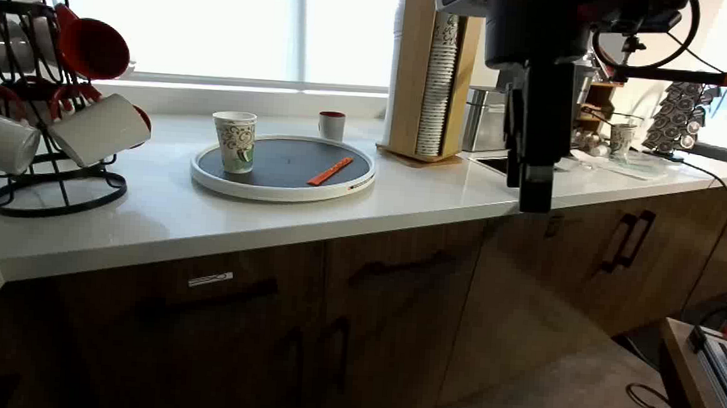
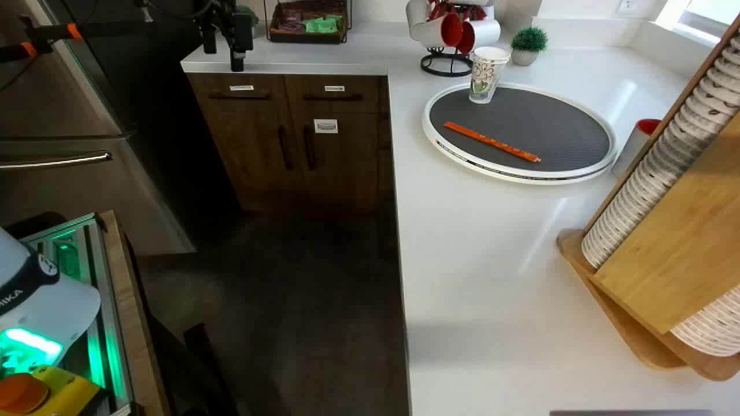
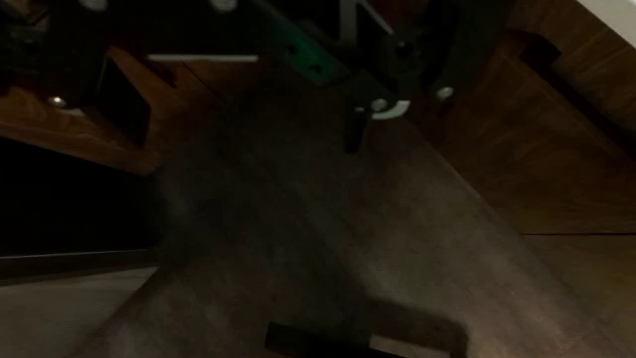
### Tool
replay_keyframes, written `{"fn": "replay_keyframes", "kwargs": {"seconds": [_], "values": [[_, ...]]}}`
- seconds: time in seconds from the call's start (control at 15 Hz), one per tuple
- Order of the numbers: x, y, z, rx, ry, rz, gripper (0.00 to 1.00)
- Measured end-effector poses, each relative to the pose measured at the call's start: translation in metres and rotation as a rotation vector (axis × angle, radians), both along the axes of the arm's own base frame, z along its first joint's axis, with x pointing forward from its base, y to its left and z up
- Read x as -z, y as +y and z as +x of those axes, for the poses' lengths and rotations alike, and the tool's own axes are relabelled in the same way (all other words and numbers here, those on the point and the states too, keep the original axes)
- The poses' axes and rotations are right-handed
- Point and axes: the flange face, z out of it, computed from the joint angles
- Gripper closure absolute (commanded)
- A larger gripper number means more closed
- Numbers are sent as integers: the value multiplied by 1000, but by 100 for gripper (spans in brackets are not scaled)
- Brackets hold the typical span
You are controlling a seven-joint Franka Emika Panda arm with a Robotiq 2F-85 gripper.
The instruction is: Open the drawer
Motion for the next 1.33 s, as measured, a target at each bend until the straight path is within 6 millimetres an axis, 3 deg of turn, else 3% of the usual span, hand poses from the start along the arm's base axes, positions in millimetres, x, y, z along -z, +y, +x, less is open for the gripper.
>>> {"fn": "replay_keyframes", "kwargs": {"seconds": [0.67,0.93,1.33], "values": [[-1,-1,3,3,-19,-4,0],[10,-19,40,-34,-177,-102,0],[69,-62,88,-94,-165,-182,0]]}}
